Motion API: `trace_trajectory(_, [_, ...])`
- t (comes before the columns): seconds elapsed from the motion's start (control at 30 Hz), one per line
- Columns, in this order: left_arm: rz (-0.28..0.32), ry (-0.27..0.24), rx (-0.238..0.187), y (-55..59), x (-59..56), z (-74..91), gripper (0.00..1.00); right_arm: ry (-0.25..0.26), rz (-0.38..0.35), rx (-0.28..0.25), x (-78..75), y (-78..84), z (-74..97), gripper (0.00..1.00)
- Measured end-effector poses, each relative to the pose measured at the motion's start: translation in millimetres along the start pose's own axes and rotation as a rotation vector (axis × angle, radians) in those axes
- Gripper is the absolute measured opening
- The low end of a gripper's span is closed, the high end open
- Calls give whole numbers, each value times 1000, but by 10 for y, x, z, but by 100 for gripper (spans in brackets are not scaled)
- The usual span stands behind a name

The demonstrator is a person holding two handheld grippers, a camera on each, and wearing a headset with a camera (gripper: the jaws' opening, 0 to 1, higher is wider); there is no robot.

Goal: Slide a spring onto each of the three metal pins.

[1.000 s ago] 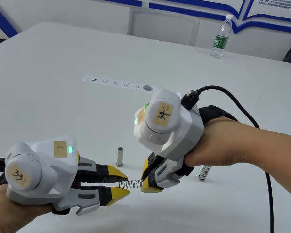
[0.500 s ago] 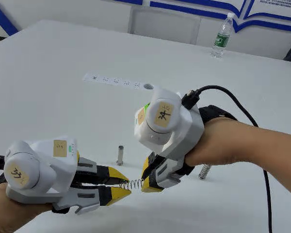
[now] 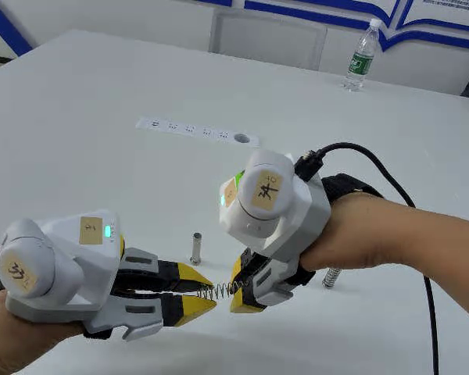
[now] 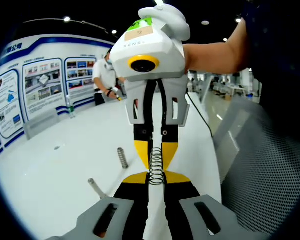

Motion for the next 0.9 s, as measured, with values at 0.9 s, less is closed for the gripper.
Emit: trace_trajectory(0.9, [-12, 1, 29, 42, -6, -35, 10, 19, 52, -72, 70, -369, 175, 13])
Point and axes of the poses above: the centre of the closed fingertips' face, and the gripper's own axes: z roughly backward along the fingers, x roughly to its left, y roughly out of its underside, the point moved 4 cm from there along z, roughly backward along the fingers, and after that the axes turned 4 degrees about -x, right-handed, at the moved point
